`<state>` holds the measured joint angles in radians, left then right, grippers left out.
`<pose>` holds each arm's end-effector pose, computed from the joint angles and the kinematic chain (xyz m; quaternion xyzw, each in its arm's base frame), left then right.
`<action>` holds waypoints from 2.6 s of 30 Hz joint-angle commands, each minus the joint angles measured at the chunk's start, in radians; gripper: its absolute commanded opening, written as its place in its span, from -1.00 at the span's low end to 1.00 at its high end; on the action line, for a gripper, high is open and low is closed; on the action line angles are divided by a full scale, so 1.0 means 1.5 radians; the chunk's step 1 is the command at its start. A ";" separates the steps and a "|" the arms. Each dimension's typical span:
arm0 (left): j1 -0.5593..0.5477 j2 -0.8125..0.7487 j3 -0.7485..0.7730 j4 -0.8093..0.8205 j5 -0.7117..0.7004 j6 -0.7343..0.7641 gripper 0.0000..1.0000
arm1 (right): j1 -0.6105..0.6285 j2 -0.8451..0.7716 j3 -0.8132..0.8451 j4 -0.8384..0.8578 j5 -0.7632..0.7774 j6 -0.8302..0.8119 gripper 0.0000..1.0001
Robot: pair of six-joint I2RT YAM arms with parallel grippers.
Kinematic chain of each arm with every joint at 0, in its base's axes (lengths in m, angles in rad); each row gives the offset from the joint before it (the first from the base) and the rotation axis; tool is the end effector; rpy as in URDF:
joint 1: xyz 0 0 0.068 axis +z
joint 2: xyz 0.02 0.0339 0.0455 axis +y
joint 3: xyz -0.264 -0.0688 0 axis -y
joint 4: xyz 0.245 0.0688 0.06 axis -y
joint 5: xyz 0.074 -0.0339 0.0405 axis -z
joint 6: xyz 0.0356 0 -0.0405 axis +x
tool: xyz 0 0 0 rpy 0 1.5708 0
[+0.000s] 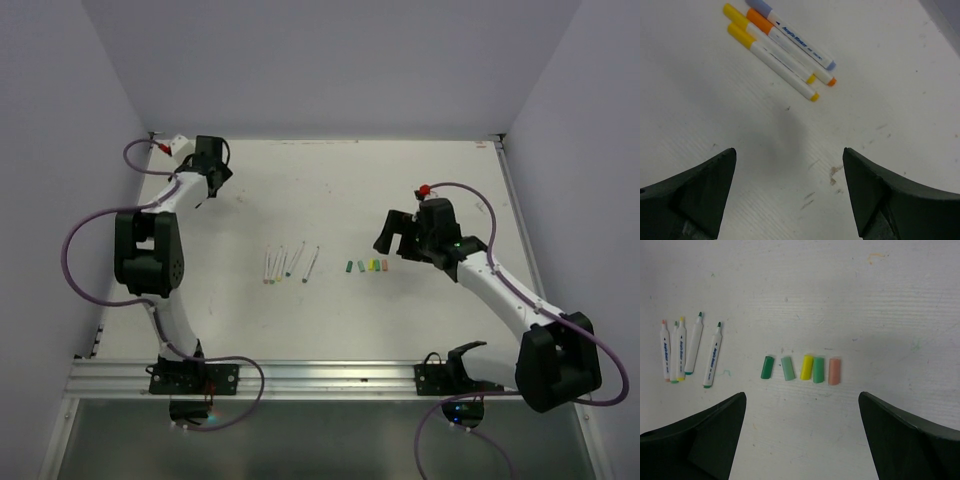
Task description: Open the pen caps
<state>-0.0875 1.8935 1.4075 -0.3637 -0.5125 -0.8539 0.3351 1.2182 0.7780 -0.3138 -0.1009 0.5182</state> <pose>0.4176 -0.0191 0.2236 -0.4214 0.8061 0.0566 0.4117 0.2404 0.0875 0.2362 0.0639 0.9146 0.2063 0.3419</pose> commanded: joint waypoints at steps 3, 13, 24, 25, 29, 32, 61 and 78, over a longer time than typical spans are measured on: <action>0.007 0.063 0.078 -0.051 -0.105 -0.022 0.79 | 0.000 0.020 0.039 0.012 -0.016 -0.028 0.97; 0.018 0.189 0.203 -0.038 -0.140 -0.002 0.78 | 0.000 0.021 -0.003 0.038 -0.035 -0.022 0.97; 0.026 0.230 0.252 -0.059 -0.200 -0.017 0.78 | 0.001 0.028 -0.016 0.059 -0.032 -0.014 0.97; 0.026 0.233 0.252 -0.060 -0.202 -0.024 0.78 | -0.001 0.030 -0.016 0.060 -0.033 -0.015 0.97; 0.028 0.243 0.248 -0.062 -0.198 -0.028 0.78 | 0.000 0.041 -0.016 0.066 -0.035 -0.012 0.97; 0.029 0.255 0.251 -0.082 -0.200 -0.051 0.78 | 0.000 0.046 -0.013 0.065 -0.038 -0.013 0.97; 0.049 0.300 0.312 -0.242 -0.157 -0.100 0.78 | 0.000 0.048 -0.013 0.071 -0.033 -0.012 0.97; 0.058 0.255 0.159 -0.265 -0.012 -0.185 0.08 | 0.000 -0.006 0.004 0.030 0.004 -0.011 0.97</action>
<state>-0.0132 2.2684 1.7374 -0.6735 -0.6533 -1.0737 0.3355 1.2598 0.7605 -0.2623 -0.1329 0.5041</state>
